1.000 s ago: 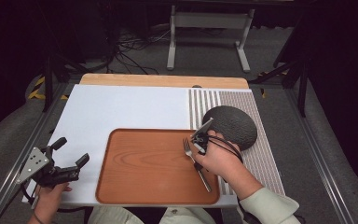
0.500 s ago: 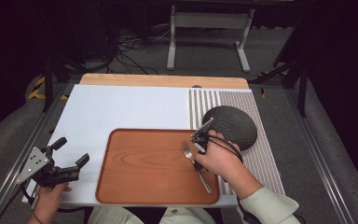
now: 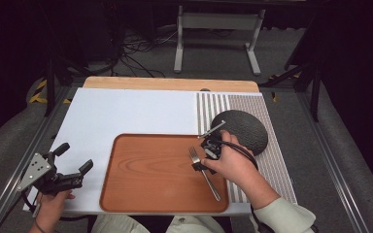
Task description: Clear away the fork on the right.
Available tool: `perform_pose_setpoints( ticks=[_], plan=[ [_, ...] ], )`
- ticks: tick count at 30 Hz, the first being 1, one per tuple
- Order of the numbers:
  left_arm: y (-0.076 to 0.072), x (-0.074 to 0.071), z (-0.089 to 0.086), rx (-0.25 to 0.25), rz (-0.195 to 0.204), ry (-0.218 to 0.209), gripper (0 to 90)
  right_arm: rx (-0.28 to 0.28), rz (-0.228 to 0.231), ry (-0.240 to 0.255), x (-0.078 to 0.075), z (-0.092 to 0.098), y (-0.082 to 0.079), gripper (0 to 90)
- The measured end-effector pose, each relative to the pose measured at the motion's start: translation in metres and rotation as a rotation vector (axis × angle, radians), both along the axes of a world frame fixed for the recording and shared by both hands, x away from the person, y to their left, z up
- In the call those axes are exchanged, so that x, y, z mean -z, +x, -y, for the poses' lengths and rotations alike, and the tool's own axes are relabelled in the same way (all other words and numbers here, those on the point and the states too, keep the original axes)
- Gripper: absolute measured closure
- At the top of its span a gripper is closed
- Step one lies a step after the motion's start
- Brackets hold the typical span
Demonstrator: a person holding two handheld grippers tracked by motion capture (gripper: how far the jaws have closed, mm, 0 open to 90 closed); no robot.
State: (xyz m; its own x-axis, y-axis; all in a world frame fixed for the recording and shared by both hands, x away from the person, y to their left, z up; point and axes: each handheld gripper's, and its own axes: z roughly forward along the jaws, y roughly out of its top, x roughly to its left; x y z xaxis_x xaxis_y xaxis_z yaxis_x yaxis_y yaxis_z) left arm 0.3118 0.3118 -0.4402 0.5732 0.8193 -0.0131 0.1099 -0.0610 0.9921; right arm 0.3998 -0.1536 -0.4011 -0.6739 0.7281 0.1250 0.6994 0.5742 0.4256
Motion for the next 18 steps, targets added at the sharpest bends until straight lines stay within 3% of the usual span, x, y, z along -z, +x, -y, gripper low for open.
perform_pose_setpoints(
  ticks=[5, 11, 14, 18],
  plan=[
    [0.0, 0.0, 0.0, 0.0, 0.0, -0.001, 0.0, -0.117, 0.106, 0.035, -0.004, 0.004, -0.001, 26.7],
    [0.0, 0.0, 0.001, 0.0, 0.0, -0.001, 0.0, -0.22, 0.162, 0.116, -0.004, 0.002, -0.003, 41.5],
    [0.0, 0.0, 0.0, -0.002, 0.0, -0.002, 0.0, -0.248, 0.174, 0.124, -0.003, 0.0, -0.003, 45.8],
    [0.0, 0.0, 0.0, 0.001, 0.0, 0.0, 0.0, -0.288, 0.188, 0.143, 0.003, -0.007, -0.001, 64.2]
  ],
)
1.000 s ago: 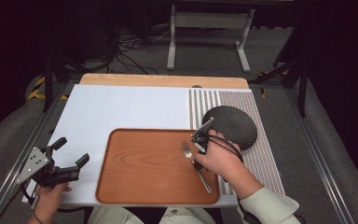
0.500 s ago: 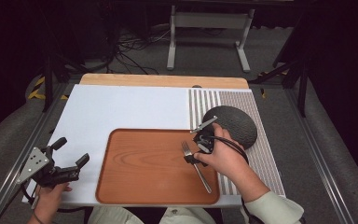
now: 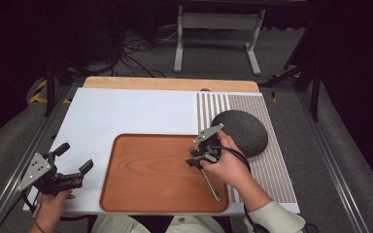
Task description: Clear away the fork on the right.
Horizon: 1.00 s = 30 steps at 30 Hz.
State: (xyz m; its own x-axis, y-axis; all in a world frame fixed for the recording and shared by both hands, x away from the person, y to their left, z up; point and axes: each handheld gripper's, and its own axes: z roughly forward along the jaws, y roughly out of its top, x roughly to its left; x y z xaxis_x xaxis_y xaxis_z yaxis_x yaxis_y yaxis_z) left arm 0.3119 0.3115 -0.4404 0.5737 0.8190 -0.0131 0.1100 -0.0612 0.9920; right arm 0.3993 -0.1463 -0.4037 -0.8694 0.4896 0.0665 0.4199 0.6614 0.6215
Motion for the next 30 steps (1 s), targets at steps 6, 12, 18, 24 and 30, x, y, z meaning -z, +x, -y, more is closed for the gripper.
perform_pose_setpoints(
  ticks=[6, 12, 18, 24, 30],
  plan=[
    [0.0, 0.0, 0.0, 0.0, 0.0, -0.001, 0.0, 0.021, 0.012, 0.002, 0.009, -0.006, 0.006, 79.3],
    [0.0, 0.0, 0.0, 0.001, -0.001, 0.0, 0.0, 0.028, 0.003, -0.017, 0.018, -0.008, 0.011, 83.1],
    [0.0, 0.0, 0.0, 0.0, 0.001, -0.001, 0.0, 0.033, -0.005, -0.052, 0.026, -0.01, 0.013, 87.1],
    [0.0, 0.0, 0.0, 0.001, 0.0, 0.0, 0.0, 0.036, -0.01, -0.086, 0.029, -0.01, 0.013, 89.8],
    [0.0, 0.0, 0.0, 0.0, 0.0, 0.0, 0.0, 0.043, -0.011, -0.101, 0.031, -0.009, 0.014, 90.0]
  ],
)
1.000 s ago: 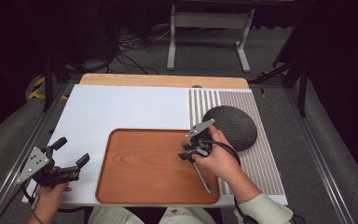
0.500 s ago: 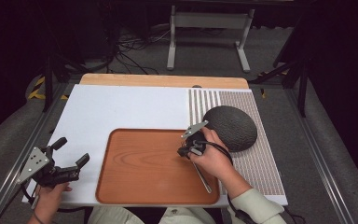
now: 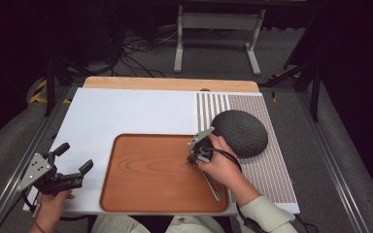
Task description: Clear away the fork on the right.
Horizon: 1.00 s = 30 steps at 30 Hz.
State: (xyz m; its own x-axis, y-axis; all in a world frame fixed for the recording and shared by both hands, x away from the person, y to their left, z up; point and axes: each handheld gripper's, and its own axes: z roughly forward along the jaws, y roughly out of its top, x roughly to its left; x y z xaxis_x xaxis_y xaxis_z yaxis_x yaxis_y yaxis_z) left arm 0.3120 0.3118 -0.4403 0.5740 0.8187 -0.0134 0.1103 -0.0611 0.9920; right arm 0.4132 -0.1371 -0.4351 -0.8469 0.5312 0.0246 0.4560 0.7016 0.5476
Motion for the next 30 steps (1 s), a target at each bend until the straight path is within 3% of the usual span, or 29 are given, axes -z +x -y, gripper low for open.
perform_pose_setpoints(
  ticks=[10, 30],
  plan=[
    [0.0, 0.0, 0.0, 0.0, 0.001, -0.001, 0.0, 0.025, 0.024, -0.026, -0.001, 0.004, 0.003, 90.0],
    [0.0, 0.0, 0.0, 0.002, 0.001, 0.003, 0.0, 0.116, 0.037, -0.055, -0.003, 0.03, 0.014, 89.7]
  ],
)
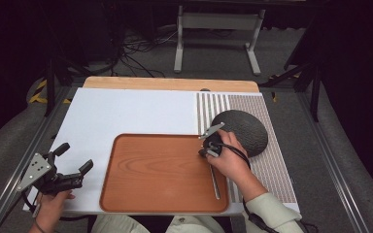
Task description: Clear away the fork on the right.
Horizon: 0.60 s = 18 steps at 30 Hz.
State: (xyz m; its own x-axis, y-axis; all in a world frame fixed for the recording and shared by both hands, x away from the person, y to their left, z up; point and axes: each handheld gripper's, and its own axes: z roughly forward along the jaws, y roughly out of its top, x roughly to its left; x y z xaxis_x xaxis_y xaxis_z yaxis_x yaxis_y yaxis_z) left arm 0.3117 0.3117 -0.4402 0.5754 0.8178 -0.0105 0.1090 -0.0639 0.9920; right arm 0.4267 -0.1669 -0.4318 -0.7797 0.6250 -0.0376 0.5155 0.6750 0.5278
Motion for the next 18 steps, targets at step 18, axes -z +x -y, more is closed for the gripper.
perform_pose_setpoints(
  ticks=[18],
  plan=[
    [0.0, 0.0, 0.0, 0.003, -0.002, 0.001, 0.0, 0.056, -0.016, 0.01, -0.001, 0.012, 0.002, 89.0]
  ],
)
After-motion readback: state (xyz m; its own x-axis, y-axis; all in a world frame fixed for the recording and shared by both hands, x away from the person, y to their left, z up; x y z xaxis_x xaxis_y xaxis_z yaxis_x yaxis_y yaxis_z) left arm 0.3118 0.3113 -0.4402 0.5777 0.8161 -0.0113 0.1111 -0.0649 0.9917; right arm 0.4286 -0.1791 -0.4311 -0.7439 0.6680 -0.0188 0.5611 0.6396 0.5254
